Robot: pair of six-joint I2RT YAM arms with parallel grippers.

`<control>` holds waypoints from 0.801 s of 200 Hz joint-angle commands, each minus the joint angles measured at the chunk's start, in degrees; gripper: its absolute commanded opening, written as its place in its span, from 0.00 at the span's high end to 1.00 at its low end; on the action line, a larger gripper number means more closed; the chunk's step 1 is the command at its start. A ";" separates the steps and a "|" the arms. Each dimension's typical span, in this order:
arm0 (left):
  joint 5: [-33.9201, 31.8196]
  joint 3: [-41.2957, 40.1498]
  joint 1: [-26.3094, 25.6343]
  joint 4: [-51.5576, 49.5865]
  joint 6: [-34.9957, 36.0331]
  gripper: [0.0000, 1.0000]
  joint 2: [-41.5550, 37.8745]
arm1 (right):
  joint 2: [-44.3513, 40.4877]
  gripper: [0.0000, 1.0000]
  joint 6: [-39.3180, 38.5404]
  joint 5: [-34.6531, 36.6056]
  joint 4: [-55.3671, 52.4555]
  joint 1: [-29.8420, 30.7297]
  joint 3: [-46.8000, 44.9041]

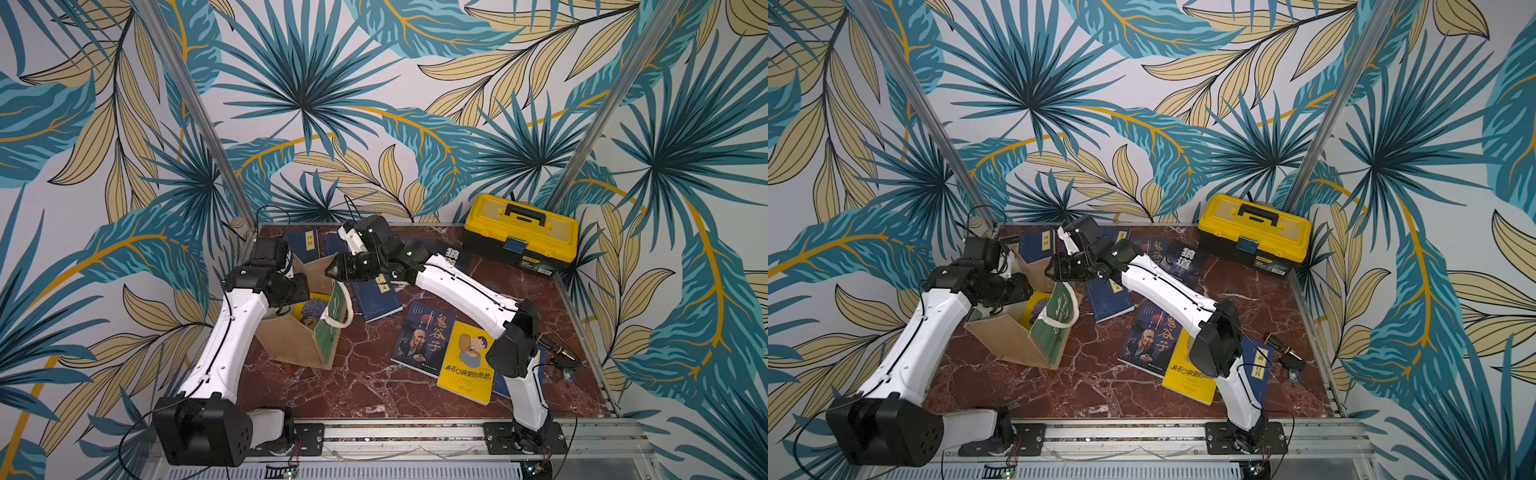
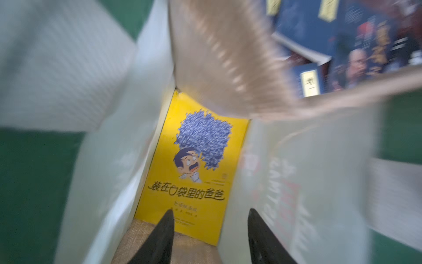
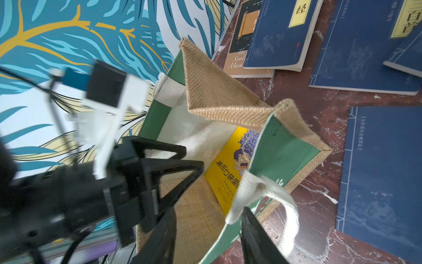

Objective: Put the books into the canvas bag
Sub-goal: Place the book in the canvas bag, then pick up the book from the center of the board.

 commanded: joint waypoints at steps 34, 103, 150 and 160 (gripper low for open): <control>6.93 7.73 -4.57 -2.09 -2.52 0.47 -6.57 | -8.94 0.47 -3.25 5.13 -3.86 0.08 -5.52; -5.01 14.33 -30.01 -2.20 -8.92 0.46 -3.70 | -29.74 0.41 -0.75 15.33 -2.80 -5.26 -34.29; -12.76 16.39 -44.60 -1.65 -12.64 0.46 8.85 | -45.35 0.40 6.28 19.47 -0.34 -11.81 -59.75; -12.85 16.30 -46.76 -0.56 -13.54 0.46 11.74 | -48.09 0.39 7.65 20.06 -0.29 -12.51 -64.28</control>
